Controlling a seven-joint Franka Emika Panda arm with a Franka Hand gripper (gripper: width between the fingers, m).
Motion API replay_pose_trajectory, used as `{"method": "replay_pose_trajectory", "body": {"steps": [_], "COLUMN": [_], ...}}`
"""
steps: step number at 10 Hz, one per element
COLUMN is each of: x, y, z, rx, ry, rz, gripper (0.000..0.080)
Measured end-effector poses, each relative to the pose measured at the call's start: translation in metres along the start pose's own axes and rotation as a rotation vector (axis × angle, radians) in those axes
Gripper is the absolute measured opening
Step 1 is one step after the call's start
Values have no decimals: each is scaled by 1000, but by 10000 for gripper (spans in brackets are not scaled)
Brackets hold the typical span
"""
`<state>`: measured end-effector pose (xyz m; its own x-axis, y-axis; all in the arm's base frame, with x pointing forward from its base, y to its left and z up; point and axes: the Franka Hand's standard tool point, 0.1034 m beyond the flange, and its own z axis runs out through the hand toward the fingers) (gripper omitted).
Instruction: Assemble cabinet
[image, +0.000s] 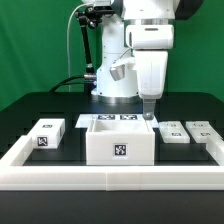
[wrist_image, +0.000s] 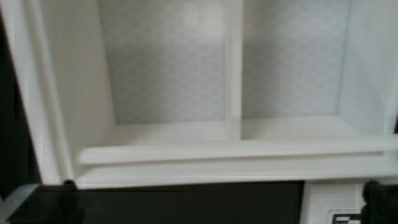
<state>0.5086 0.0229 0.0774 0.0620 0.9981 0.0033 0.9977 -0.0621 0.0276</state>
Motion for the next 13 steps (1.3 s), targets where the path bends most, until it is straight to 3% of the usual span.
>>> {"method": "replay_pose_trajectory", "body": {"steps": [3,4,8,10,12,13], "x": [-20,-25,-26,-24,-22,-21], "y": [-38,-51,-52,-59,-54,-53], "z": [13,19,22,35,38,38], "rx": [5,28,27,33,-9,-17], "ry": [4,4,5,12,21,22], "rz": [-41,-30,-27,-27,-26,-26], "gripper": [796,796,796,796,796,796]}}
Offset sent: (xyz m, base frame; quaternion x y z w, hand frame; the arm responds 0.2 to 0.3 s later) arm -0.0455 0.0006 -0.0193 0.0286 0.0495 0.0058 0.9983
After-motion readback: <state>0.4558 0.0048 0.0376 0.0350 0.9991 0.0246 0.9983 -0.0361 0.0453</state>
